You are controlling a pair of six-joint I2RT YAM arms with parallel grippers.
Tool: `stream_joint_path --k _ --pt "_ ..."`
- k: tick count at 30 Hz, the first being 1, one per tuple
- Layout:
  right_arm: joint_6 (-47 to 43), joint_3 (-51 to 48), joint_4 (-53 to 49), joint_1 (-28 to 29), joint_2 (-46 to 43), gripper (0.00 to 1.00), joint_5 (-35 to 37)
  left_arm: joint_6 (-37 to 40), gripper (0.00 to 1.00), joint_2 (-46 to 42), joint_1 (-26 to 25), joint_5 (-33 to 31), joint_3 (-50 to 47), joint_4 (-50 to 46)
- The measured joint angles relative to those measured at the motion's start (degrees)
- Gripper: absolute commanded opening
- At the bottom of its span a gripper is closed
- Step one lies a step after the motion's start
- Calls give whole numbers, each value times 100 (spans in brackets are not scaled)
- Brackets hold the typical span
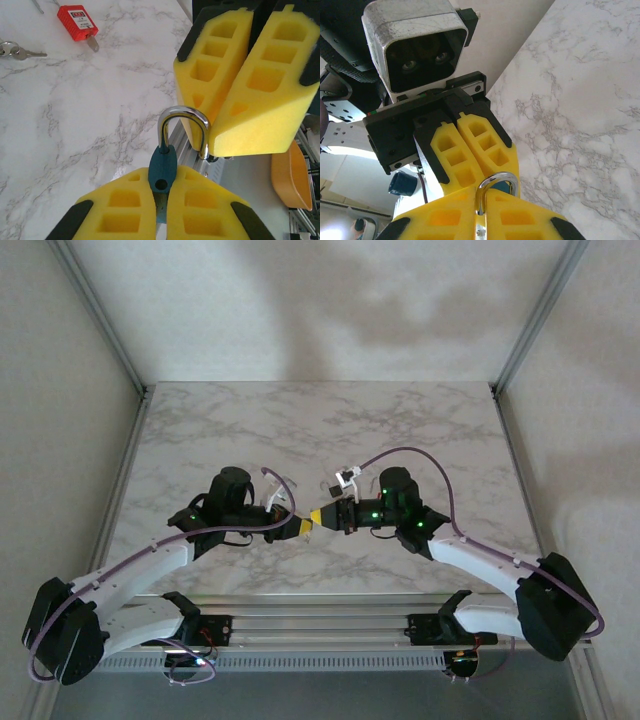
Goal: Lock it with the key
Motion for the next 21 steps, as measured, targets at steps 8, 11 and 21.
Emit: stream_joint_path --k 8,11,21 --pt "-87 22 -125 17 -13 22 160 0 0 26 -26 20 -2 2" --pt "-188 24 -273 17 -138 24 286 0 0 26 -44 31 -2 11" --pt "-407 26 -645 -2 -439 17 520 0 0 26 -66 111 -2 13"
